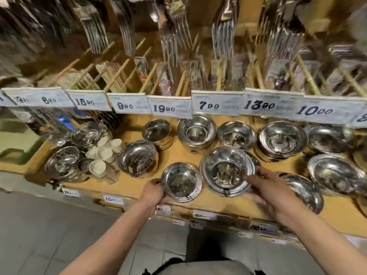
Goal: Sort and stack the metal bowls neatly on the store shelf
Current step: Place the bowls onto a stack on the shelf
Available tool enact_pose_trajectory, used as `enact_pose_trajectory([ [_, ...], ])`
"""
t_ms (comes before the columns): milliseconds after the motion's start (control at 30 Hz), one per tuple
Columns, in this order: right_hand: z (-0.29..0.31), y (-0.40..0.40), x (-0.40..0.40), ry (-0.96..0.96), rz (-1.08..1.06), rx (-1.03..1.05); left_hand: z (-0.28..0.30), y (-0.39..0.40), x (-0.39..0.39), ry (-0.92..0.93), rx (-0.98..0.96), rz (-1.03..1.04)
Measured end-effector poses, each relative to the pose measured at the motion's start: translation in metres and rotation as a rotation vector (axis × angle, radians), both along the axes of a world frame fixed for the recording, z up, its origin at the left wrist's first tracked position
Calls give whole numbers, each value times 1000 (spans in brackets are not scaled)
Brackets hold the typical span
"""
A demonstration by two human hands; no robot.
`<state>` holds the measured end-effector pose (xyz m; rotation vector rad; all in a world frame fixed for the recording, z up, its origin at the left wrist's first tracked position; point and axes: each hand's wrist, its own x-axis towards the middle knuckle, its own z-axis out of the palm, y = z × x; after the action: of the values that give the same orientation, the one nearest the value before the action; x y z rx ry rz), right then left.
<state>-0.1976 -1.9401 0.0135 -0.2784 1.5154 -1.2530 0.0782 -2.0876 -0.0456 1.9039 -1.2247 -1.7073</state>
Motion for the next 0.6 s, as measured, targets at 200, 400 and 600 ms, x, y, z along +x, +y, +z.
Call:
enact_pose_trajectory([
  [200, 8, 5, 13, -24, -109, 41, -17, -18, -7, -5, 47, 41],
  [400, 10, 10, 34, -27, -172, 46, -22, -28, -15, 79, 51, 146],
  [600, 5, 8, 58, -6, -228, 60, -26, -35, -10, 237, 206, 145],
])
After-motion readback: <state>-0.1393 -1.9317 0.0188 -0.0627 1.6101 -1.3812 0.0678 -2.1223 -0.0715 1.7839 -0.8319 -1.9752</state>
